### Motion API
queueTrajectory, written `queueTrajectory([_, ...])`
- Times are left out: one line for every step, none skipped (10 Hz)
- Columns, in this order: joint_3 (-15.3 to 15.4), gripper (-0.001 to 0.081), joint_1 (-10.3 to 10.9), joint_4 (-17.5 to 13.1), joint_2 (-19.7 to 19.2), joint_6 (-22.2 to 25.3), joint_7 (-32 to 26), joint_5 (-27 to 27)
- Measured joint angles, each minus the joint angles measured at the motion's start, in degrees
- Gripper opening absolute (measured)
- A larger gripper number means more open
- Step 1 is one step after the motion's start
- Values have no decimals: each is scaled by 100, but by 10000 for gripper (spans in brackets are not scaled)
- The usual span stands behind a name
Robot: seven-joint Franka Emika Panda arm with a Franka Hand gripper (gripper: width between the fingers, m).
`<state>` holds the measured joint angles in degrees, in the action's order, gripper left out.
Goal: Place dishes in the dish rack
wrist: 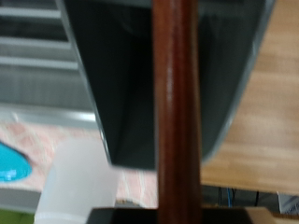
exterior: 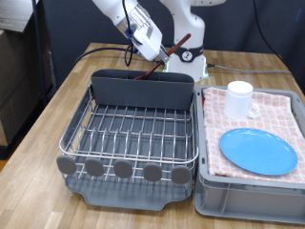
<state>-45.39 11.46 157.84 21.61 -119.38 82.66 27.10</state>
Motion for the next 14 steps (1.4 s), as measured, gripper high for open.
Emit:
queueTrajectory([42,82,4,7,-110,-218,-13,-12])
queueTrajectory([136,82,5,16,-181,-445,23,-46])
queueTrajectory([241,82,-2,20,-228,-647,150,-125])
queueTrajectory([339,270,-4,29,-240,-779,308,-192])
queueTrajectory([424,270,-13,41,-240,-875,481,-278])
queueTrajectory([520,436,-37,63,-240,-988,704,-398])
queueTrajectory([681,586,-112,96,-240,-1144,1077,-641])
queueTrajectory([917,586,-228,135,-238,-1321,1548,-977])
queueTrajectory([1182,762,-350,161,-226,-1470,1999,-1312])
queueTrajectory([1443,762,-464,164,-187,-1563,2407,-1611])
queueTrajectory([1681,796,-559,164,-108,-1591,2755,-1849])
queueTrajectory([1888,796,-635,163,8,-1590,3035,-2031])
queueTrajectory([2077,801,-694,155,148,-1568,3275,-2212])
queueTrajectory([2262,801,-735,132,294,-1497,3498,-2383])
